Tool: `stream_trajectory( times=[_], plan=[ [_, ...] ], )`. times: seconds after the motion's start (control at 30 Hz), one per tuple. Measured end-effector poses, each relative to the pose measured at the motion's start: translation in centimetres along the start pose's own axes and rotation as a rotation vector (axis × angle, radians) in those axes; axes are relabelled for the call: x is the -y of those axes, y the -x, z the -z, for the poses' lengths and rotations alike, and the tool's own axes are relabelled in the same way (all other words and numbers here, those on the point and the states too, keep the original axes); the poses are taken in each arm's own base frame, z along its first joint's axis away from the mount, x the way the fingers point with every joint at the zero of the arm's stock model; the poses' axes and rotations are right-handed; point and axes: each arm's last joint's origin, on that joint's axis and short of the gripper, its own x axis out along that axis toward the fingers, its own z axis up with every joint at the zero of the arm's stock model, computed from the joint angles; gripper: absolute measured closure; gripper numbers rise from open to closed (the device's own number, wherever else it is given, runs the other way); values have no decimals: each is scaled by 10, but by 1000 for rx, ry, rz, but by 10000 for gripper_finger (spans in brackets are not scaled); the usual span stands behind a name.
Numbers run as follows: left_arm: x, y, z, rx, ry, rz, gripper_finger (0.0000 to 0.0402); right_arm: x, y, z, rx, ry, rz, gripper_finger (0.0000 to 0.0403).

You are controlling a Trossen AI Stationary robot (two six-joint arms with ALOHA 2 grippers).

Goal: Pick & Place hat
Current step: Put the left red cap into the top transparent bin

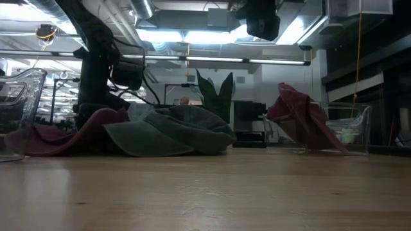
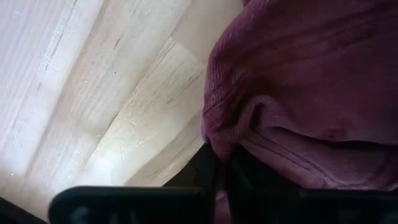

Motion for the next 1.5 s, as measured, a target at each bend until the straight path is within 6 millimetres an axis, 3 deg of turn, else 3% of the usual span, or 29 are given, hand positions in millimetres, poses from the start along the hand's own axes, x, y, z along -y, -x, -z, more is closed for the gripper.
stream_trajectory(
  times=[0.63,1.13,1.33,1.5],
  plan=[
    [17,72,35,381,-40,38,397,1,0,-1,32,10,51,250],
    [30,109,65,670,-165,31,398,-1,1,-11,172,41,97,250],
    [34,123,76,776,-252,54,398,-1,2,-15,227,58,130,250],
    [41,147,80,931,-393,86,398,-1,2,-17,265,58,166,250]
  ],
)
